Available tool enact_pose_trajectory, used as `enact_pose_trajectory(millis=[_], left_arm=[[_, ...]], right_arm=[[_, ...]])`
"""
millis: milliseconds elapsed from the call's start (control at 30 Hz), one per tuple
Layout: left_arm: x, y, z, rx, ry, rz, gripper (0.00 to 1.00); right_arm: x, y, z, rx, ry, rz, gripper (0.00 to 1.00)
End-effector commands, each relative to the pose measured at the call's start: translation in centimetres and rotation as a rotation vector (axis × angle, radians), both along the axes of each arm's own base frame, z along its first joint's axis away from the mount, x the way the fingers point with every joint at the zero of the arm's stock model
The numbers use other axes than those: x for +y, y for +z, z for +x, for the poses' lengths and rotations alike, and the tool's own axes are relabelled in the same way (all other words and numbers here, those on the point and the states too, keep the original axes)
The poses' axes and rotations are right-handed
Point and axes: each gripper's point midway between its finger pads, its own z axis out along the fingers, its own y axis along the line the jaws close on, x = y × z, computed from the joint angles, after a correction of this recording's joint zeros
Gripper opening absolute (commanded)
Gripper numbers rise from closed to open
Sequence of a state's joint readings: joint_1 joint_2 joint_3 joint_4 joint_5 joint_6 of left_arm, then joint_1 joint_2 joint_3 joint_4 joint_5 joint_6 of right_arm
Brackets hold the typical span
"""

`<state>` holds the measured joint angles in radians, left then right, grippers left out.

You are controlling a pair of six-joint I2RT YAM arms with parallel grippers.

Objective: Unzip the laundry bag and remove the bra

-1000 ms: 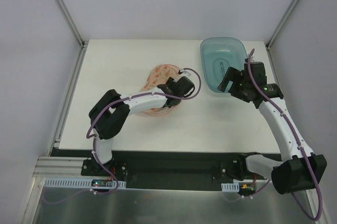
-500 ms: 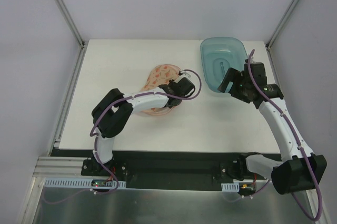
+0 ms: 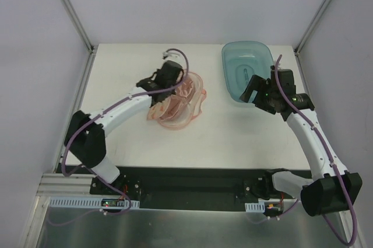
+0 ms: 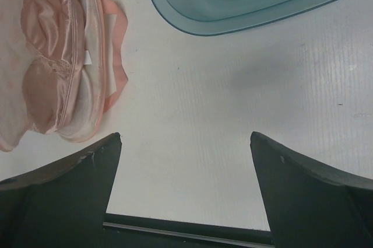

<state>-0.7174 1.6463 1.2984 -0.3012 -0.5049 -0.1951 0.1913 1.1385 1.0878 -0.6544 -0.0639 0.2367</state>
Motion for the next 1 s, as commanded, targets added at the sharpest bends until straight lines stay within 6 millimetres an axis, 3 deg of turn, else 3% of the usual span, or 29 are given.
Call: enact_pose_trajectory(millis=[0, 133, 233, 267, 300, 333, 367, 400, 533, 633, 667, 800, 967], left_arm=[[4.5, 0.1, 0.2, 0.069, 0.121, -0.186, 0.00], [9.1, -1.5, 1.2, 0.081, 0.247, -0.144, 0.00], [11.1, -3.1, 1.8, 0.106, 0.322, -0.119, 0.00], [12.3, -3.8, 2.1, 0.120, 0.368, -0.129, 0.06], [12.2, -4.2, 2.1, 0.146, 0.371, -0.152, 0.20], [12.5, -5.1, 2.2, 0.178, 0.391, -0.161, 0.37], [12.9, -5.4, 2.2, 0.199, 0.411, -0.192, 0.55], [12.4, -5.4, 2.1, 0.221, 0.390, -0.222, 0.99], [12.0, -2.2, 1.9, 0.160, 0.366, -0.284, 0.99], [12.6, 1.2, 1.0, 0.080, 0.365, -0.312, 0.99], [13.0, 2.2, 0.7, 0.056, 0.373, -0.316, 0.99], [14.7, 6.6, -1.6, -0.066, 0.394, -0.341, 0.99], [15.9, 9.6, -3.0, -0.144, 0.393, -0.347, 0.99]], right_arm=[[1.9, 0.6, 0.4, -0.016, 0.039, 0.044, 0.96], [5.6, 0.8, 1.1, -0.018, 0.102, 0.050, 0.96], [10.1, 0.3, 1.9, -0.006, 0.171, 0.062, 0.96], [12.3, 0.3, 1.5, -0.002, 0.218, 0.064, 0.96], [13.6, 1.2, 2.0, -0.019, 0.232, 0.073, 0.96], [15.0, -0.2, 2.6, 0.017, 0.241, 0.059, 0.96], [16.9, -0.4, 2.1, 0.022, 0.287, 0.056, 0.96], [17.5, -0.8, 2.8, 0.021, 0.279, 0.032, 0.96], [22.5, -2.5, 4.6, 0.053, 0.339, 0.008, 0.96], [24.6, -2.9, 5.5, 0.058, 0.356, 0.015, 0.93], [24.9, -4.3, 5.7, 0.086, 0.352, 0.001, 0.93], [25.9, -6.5, 6.4, 0.122, 0.345, -0.003, 0.89], [27.0, -8.7, 7.1, 0.152, 0.344, -0.007, 0.82]])
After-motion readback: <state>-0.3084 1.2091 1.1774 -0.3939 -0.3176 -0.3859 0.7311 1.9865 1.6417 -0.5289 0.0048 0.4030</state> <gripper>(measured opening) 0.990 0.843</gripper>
